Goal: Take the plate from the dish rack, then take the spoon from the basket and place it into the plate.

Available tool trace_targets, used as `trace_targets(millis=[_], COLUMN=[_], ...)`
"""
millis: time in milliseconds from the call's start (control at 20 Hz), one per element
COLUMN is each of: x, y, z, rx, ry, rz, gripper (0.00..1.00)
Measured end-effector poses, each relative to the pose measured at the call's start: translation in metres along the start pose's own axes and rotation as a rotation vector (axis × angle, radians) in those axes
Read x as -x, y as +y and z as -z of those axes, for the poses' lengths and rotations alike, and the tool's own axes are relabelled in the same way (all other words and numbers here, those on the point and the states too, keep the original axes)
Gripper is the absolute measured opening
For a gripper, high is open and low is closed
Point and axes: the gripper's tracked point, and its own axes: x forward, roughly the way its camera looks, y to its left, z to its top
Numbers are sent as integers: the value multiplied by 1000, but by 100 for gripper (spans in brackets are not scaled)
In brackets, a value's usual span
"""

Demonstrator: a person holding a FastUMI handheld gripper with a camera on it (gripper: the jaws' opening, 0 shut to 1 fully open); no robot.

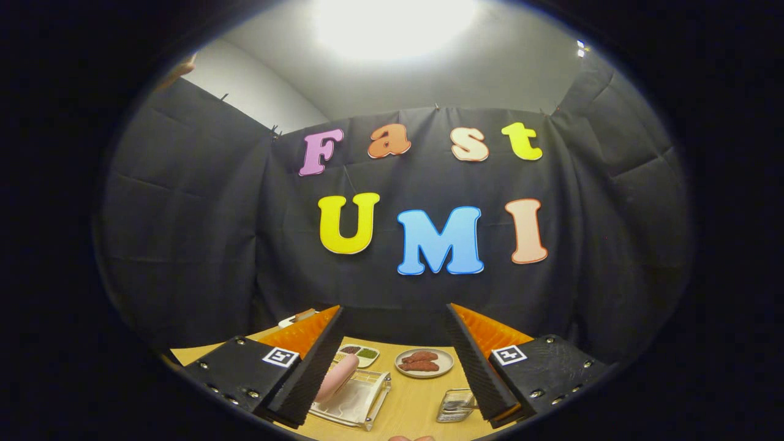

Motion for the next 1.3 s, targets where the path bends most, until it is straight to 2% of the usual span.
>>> trace_targets(millis=[450,950,1300], x=[-67,-138,-153], y=[28,76,95], z=[53,165,237], rx=[-37,-97,-107], ry=[287,742,1031], rz=[-53,-134,-141], gripper=[99,99,100])
